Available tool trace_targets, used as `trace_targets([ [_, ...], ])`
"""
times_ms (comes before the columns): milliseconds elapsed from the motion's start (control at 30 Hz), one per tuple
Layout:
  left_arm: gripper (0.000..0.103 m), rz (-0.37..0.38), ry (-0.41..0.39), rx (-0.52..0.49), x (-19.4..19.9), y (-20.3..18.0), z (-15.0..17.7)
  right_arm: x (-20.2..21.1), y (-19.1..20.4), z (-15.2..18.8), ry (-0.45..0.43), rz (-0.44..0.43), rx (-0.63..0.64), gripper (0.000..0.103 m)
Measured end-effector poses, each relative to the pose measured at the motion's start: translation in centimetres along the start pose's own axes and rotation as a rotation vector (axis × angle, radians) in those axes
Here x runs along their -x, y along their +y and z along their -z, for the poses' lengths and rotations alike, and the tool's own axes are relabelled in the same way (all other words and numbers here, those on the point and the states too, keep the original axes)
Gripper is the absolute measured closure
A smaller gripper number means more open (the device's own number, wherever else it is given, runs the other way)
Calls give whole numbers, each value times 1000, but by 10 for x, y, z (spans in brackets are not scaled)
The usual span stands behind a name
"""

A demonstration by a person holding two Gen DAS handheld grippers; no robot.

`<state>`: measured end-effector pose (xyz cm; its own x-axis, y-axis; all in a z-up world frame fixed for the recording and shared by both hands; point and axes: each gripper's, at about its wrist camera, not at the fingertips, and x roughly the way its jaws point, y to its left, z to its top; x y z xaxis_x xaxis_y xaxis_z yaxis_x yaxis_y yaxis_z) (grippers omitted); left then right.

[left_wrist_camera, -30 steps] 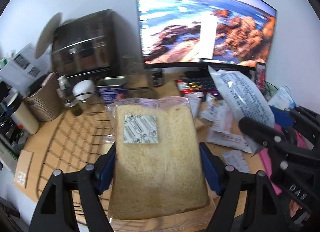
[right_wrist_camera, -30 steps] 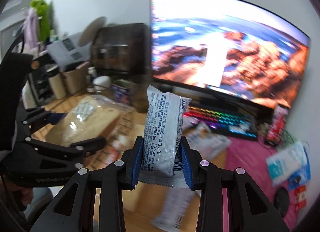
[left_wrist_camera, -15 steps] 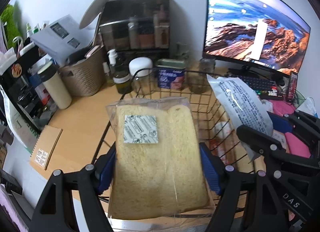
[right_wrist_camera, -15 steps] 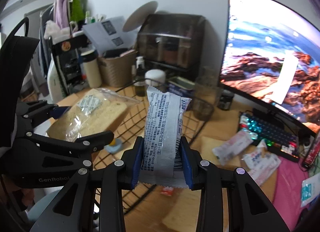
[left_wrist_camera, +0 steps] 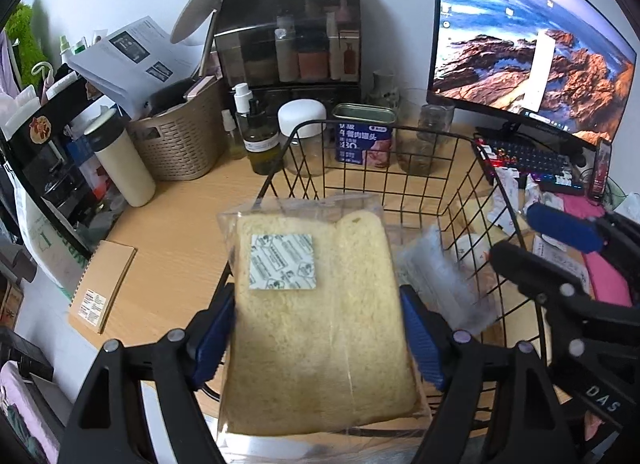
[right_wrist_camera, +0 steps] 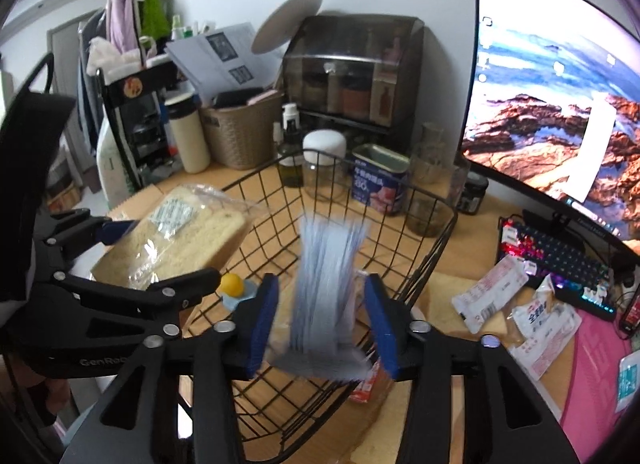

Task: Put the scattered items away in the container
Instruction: 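Release the bread and snack bar into the wire basket with both grippers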

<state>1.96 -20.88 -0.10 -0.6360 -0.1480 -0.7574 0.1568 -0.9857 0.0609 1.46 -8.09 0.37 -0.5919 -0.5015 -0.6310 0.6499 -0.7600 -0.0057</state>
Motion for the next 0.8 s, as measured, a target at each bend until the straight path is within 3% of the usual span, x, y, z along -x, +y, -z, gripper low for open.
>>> trace_targets([
  [800, 22, 4, -60, 22, 23, -1, -3, 24, -14, -3, -39, 17, -20, 55],
])
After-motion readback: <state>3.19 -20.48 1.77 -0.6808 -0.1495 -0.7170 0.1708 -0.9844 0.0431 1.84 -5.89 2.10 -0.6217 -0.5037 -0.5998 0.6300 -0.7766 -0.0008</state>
